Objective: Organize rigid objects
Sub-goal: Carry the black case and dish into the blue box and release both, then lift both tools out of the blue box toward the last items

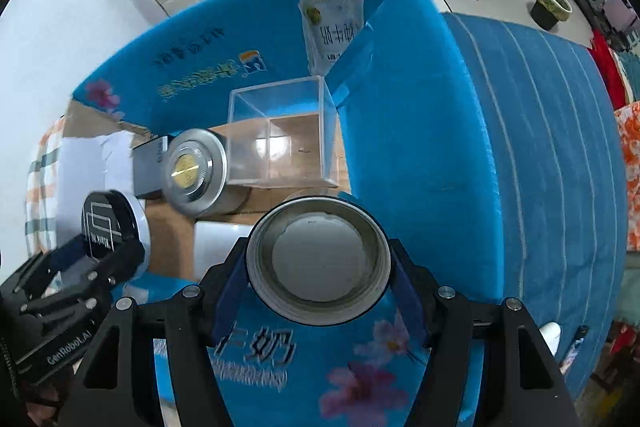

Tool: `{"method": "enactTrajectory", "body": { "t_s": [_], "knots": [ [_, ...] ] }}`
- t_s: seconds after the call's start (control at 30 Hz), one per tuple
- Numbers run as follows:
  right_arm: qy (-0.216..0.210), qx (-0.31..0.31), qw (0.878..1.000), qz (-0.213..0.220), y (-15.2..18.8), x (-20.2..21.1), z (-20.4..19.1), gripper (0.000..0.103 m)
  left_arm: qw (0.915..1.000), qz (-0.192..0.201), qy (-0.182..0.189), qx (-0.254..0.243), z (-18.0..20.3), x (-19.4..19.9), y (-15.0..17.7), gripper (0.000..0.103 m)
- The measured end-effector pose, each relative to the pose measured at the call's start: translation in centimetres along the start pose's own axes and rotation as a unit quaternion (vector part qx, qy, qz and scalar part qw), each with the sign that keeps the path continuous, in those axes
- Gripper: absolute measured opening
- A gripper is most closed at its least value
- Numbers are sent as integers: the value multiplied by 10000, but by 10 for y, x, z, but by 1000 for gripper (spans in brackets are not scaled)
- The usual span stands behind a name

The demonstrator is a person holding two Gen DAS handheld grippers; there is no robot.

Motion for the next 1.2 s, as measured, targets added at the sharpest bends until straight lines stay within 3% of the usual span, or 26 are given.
{"method": "enactTrajectory", "body": {
  "t_s": [0.27,0.63,0.97,1.2],
  "knots": [
    [522,168,9984,-137,-7,-25,-8,68,9989,-463,73,85,-9,-30,4,74],
    [86,116,9974,-699,2,-63,-8,68,9976,-689,57,79,-14,-46,14,74],
    [127,160,9947,-1012,2,-66,0,69,9944,-1030,166,157,-21,-56,5,74],
    [335,276,9938,-1019,3,-61,-12,76,9923,-1222,138,167,-20,-59,0,74]
  ]
}}
Point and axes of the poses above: each gripper's, at about its wrist camera, not at the fingertips, and x roughly against the way its jaws point, z to its right, y to its underside, the point moved 7 cm from there along -x, roughly the way its jaws point, and after that the axes turned 5 degrees about -z, right-handed, at the moved point
